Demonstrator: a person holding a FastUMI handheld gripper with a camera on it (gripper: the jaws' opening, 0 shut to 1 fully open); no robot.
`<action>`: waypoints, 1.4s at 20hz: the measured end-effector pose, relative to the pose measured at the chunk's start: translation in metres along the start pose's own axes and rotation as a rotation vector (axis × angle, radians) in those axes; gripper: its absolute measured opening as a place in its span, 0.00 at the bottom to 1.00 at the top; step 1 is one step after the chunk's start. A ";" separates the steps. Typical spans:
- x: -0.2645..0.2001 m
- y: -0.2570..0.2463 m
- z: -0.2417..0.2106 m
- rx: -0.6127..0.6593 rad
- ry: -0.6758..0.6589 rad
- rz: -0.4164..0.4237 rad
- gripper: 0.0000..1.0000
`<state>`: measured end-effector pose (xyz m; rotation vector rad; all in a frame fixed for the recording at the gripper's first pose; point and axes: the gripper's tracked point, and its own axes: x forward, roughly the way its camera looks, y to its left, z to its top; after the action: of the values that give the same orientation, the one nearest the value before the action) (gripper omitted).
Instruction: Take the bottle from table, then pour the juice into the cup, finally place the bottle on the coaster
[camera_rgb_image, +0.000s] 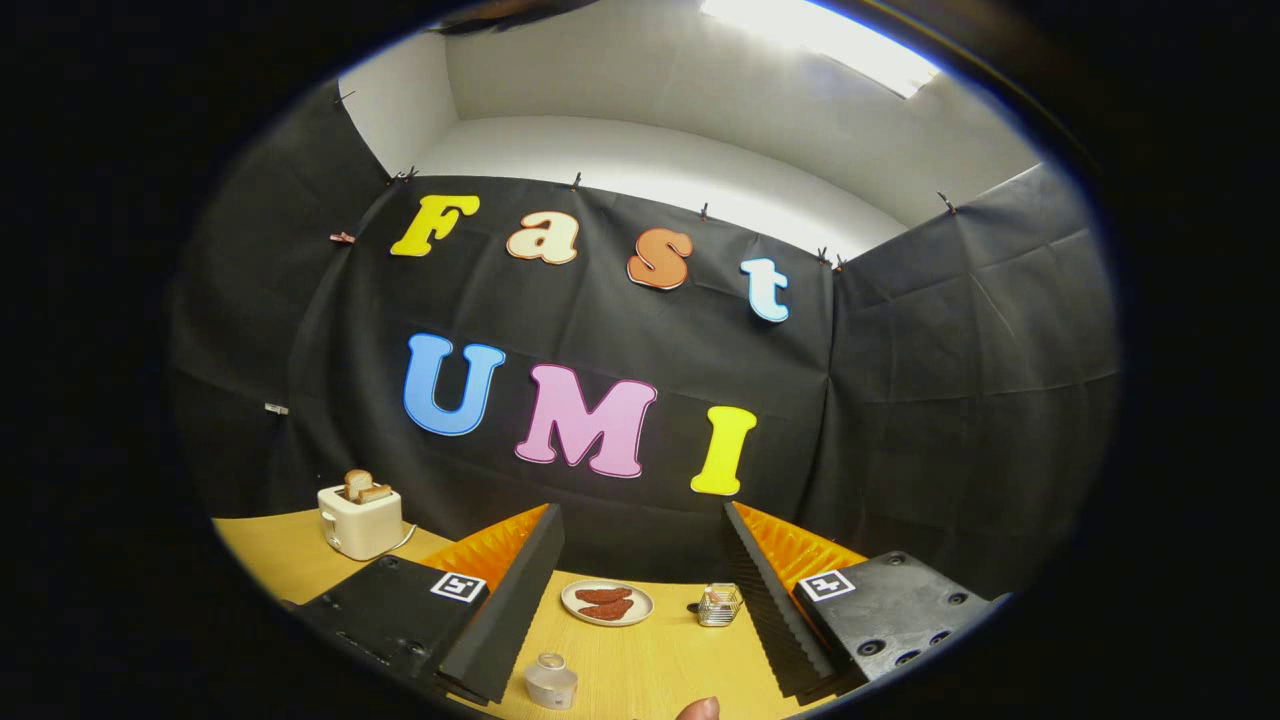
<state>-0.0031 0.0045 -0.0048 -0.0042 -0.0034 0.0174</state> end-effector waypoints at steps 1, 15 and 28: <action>-0.001 0.002 -0.001 0.005 0.000 0.006 0.97; -0.014 0.048 -0.155 0.084 0.078 0.093 0.97; -0.016 0.091 -0.299 0.121 0.187 0.137 0.97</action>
<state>-0.0196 0.0938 -0.3038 0.1148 0.1850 0.1538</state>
